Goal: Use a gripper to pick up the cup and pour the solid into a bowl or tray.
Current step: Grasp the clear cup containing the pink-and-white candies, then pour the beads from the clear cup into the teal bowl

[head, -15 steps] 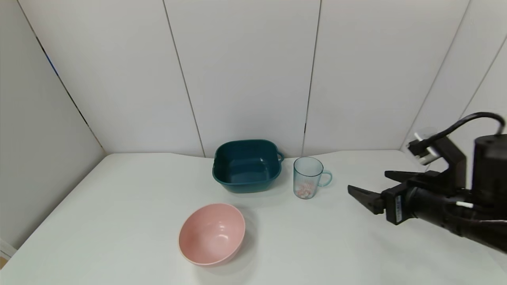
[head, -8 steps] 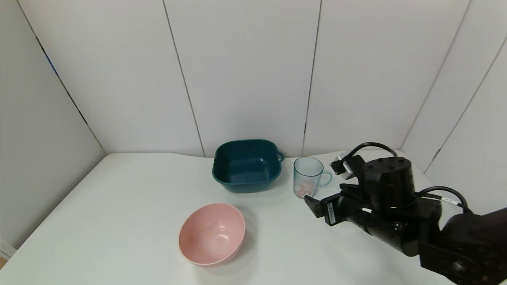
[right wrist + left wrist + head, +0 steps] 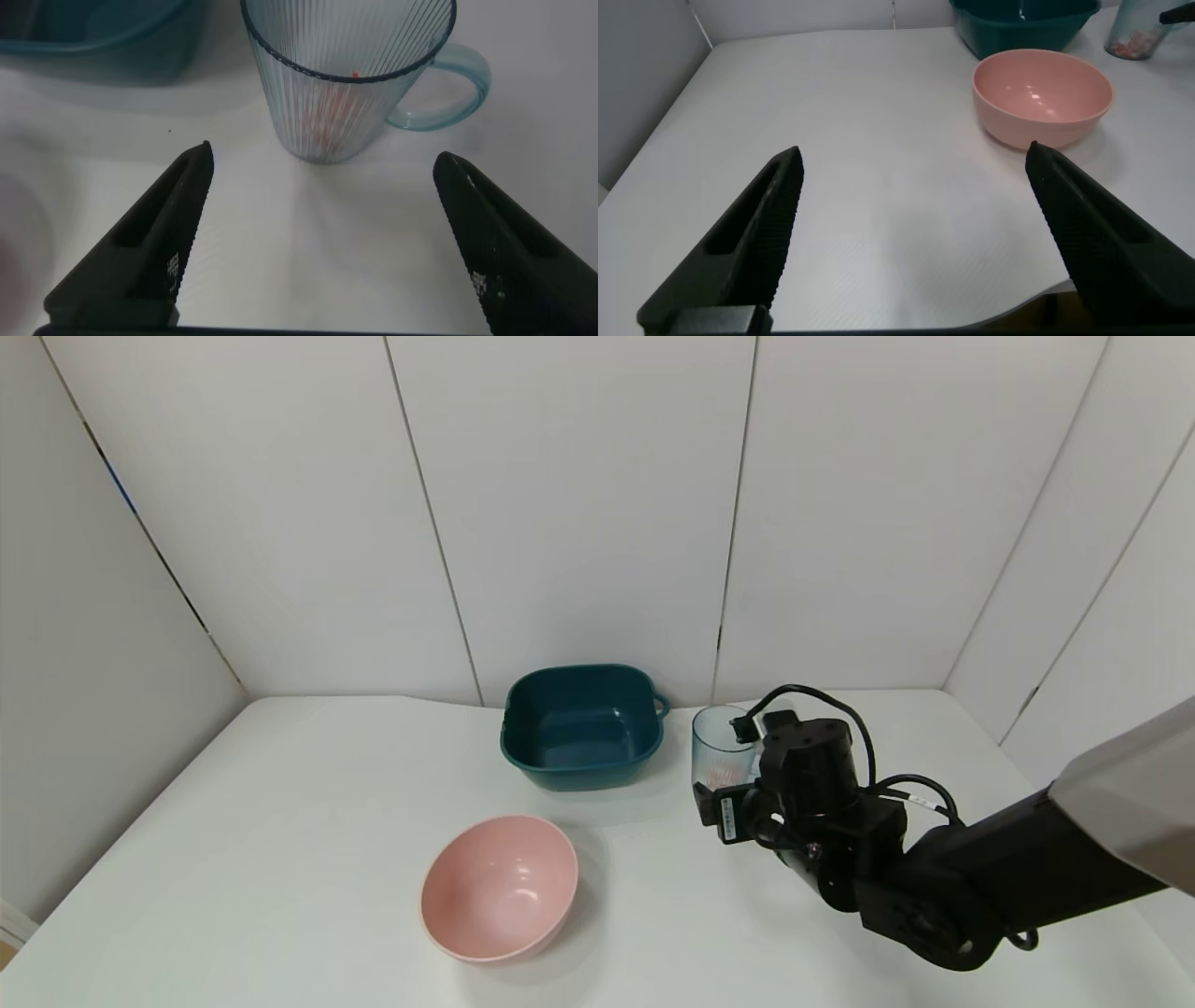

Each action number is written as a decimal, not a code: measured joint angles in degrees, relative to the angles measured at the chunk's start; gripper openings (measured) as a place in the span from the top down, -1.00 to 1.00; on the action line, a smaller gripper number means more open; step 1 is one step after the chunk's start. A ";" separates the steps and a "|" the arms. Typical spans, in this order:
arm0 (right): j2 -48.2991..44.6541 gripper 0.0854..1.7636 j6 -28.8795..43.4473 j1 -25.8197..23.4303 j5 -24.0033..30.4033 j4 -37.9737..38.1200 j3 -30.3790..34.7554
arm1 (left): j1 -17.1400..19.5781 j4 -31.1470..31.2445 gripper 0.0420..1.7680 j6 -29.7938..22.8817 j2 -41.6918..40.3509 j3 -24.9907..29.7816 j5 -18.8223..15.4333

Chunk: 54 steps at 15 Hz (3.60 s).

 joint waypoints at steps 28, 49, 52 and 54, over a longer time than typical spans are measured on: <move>16.29 -0.94 -0.13 -1.62 -8.78 -3.56 -18.76 | 0.00 0.00 -0.94 0.00 0.00 0.00 0.00; 18.51 -0.51 -0.28 -2.27 -8.55 -4.30 -19.79 | 0.00 0.00 -0.94 -0.02 0.00 0.00 0.00; 18.49 -0.50 -0.27 -2.27 -8.55 -4.28 -19.79 | 0.00 0.00 -0.94 -0.02 0.00 0.00 0.00; 18.41 -0.50 -0.52 -2.27 -8.45 -4.19 -19.72 | 0.00 0.00 -0.94 -0.02 0.00 0.00 0.02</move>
